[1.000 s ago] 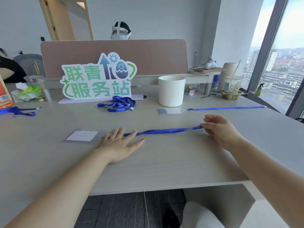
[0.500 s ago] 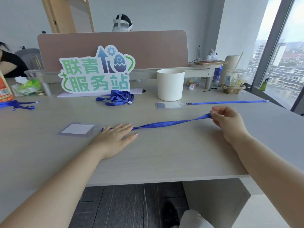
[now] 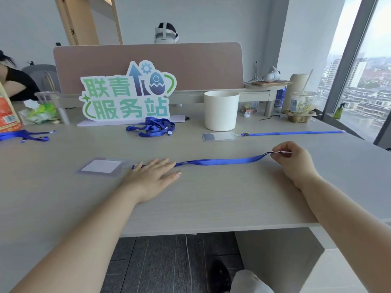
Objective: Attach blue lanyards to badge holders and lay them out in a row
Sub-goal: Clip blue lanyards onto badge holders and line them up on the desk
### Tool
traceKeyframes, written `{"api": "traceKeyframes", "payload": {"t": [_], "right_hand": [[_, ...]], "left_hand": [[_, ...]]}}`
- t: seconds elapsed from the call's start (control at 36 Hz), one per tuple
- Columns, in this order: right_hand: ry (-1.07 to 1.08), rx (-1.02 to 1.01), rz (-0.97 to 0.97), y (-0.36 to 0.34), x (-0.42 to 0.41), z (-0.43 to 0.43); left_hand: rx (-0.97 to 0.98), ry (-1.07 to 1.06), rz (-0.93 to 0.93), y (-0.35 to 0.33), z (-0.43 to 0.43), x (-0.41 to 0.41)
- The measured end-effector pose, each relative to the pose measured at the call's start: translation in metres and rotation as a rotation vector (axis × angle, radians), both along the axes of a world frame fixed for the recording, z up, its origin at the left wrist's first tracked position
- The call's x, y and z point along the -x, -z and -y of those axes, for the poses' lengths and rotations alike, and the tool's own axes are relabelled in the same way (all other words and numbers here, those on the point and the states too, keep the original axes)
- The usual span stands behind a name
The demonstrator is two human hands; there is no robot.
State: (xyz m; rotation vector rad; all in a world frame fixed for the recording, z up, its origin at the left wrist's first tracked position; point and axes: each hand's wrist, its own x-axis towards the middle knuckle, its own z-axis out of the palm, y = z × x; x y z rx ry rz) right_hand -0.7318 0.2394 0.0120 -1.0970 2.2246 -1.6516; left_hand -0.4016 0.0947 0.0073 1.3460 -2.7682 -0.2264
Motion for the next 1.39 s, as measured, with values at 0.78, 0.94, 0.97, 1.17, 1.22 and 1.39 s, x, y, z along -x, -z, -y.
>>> {"api": "traceKeyframes", "payload": {"t": [0.78,0.94,0.97,1.17,1.22,1.39], "right_hand": [[0.032,-0.167,-0.293,0.004,0.001,0.002],[0.132,-0.329,-0.379,0.006,0.003,0.004],[0.156,-0.357,-0.394,0.006,0.003,0.005],[0.234,-0.503,-0.453,0.005,-0.001,0.003],[0.243,-0.533,-0.482,0.003,-0.004,0.000],[0.055,-0.400,-0.659,-0.001,-0.028,0.003]], "left_hand": [[0.025,-0.051,-0.029,0.002,0.002,0.000],[0.034,-0.040,-0.036,0.007,0.008,-0.001],[0.031,-0.037,-0.038,0.007,0.008,-0.001],[0.050,-0.028,-0.011,0.004,0.004,0.000],[0.059,-0.021,-0.012,0.004,0.004,0.000],[0.136,-0.039,-0.101,0.005,0.002,-0.002]]}}
